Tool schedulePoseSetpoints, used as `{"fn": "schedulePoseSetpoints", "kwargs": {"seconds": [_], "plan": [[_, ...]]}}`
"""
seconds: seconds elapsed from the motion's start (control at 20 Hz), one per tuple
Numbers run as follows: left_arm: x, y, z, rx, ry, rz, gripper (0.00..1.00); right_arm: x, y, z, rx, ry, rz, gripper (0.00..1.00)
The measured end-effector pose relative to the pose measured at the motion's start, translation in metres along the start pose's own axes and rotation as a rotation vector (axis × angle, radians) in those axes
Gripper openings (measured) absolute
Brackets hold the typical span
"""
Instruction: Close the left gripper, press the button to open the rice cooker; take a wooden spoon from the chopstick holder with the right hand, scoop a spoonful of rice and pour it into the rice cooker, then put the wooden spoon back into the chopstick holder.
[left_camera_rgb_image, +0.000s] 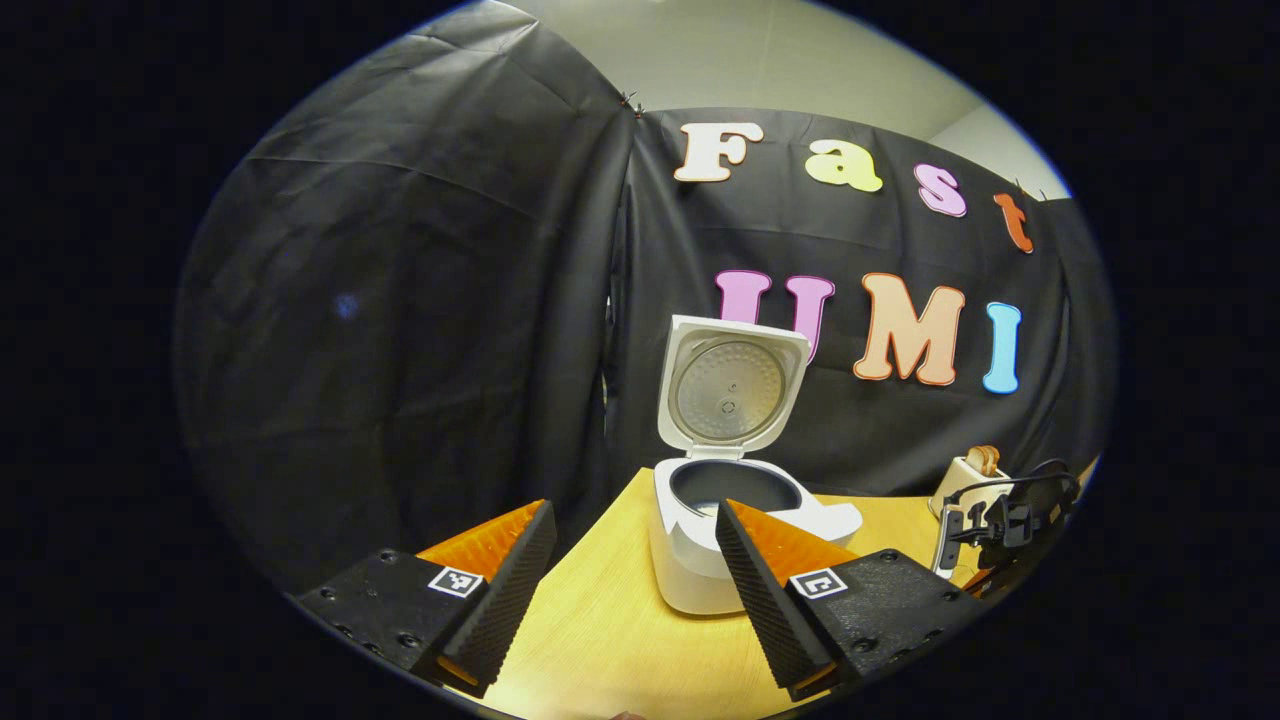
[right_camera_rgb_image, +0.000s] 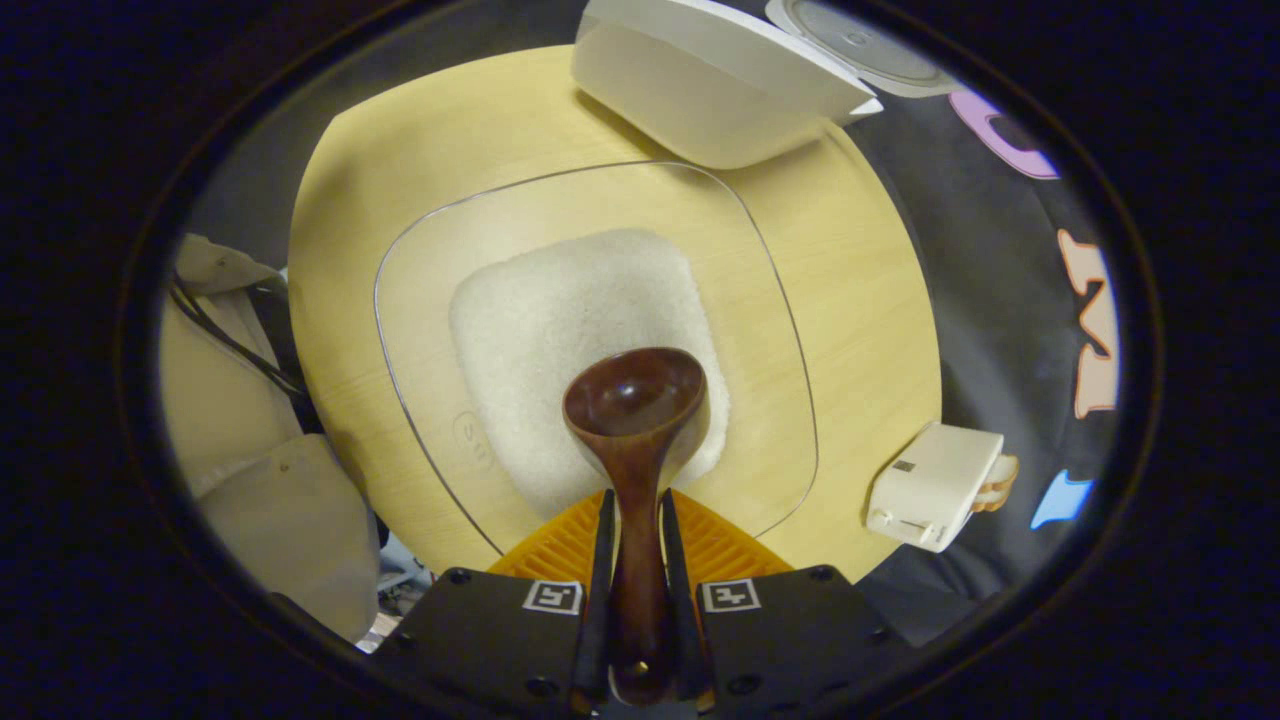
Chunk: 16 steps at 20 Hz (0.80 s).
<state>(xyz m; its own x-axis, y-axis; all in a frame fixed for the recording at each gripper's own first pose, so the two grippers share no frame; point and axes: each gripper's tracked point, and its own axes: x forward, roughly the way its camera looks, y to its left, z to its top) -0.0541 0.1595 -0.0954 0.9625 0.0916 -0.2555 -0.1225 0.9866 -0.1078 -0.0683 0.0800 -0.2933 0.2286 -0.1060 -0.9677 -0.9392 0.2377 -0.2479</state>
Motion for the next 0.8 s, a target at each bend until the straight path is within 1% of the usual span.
{"fn": "schedulePoseSetpoints", "kwargs": {"seconds": [0.05, 0.15, 0.2, 0.25, 0.3, 0.35, 0.45, 0.55, 0.65, 0.7, 0.75, 0.8], "plan": [[0.001, 0.002, 0.000, -0.001, 0.000, 0.002, 0.95, 0.001, 0.000, 0.002, -0.013, 0.008, -0.003, 0.29], [0.001, 0.004, -0.001, -0.006, 0.001, 0.006, 0.93, 0.005, 0.002, 0.006, -0.031, 0.013, -0.003, 0.29], [0.001, 0.005, -0.001, -0.010, 0.001, 0.006, 0.95, 0.006, 0.004, 0.006, -0.038, 0.018, -0.005, 0.29], [0.002, 0.005, -0.003, -0.015, 0.002, 0.005, 0.93, 0.007, 0.004, 0.008, -0.041, 0.019, -0.008, 0.28], [0.003, 0.005, -0.004, -0.019, 0.004, 0.003, 0.93, 0.010, 0.005, 0.011, -0.044, 0.018, -0.011, 0.29], [0.003, 0.004, -0.004, -0.021, 0.005, -0.001, 0.95, 0.009, 0.006, 0.015, -0.045, 0.008, -0.014, 0.28], [0.004, 0.001, -0.006, -0.021, 0.006, -0.008, 0.95, 0.012, 0.010, 0.023, -0.001, -0.017, 0.000, 0.30], [0.004, -0.002, -0.005, -0.026, 0.007, -0.015, 0.95, 0.016, 0.016, 0.027, 0.125, -0.048, 0.064, 0.29], [0.005, -0.003, -0.006, -0.029, 0.011, -0.017, 0.95, 0.021, 0.029, 0.031, 0.329, -0.085, 0.174, 0.29], [0.006, -0.002, -0.008, -0.030, 0.011, -0.017, 0.95, 0.020, 0.033, 0.035, 0.410, -0.111, 0.212, 0.29], [0.005, -0.003, -0.008, -0.029, 0.012, -0.017, 0.95, 0.019, 0.036, 0.038, 0.477, -0.151, 0.237, 0.29], [0.006, -0.002, -0.007, -0.026, 0.013, -0.016, 0.95, 0.020, 0.035, 0.040, 0.523, -0.188, 0.244, 0.29]]}}
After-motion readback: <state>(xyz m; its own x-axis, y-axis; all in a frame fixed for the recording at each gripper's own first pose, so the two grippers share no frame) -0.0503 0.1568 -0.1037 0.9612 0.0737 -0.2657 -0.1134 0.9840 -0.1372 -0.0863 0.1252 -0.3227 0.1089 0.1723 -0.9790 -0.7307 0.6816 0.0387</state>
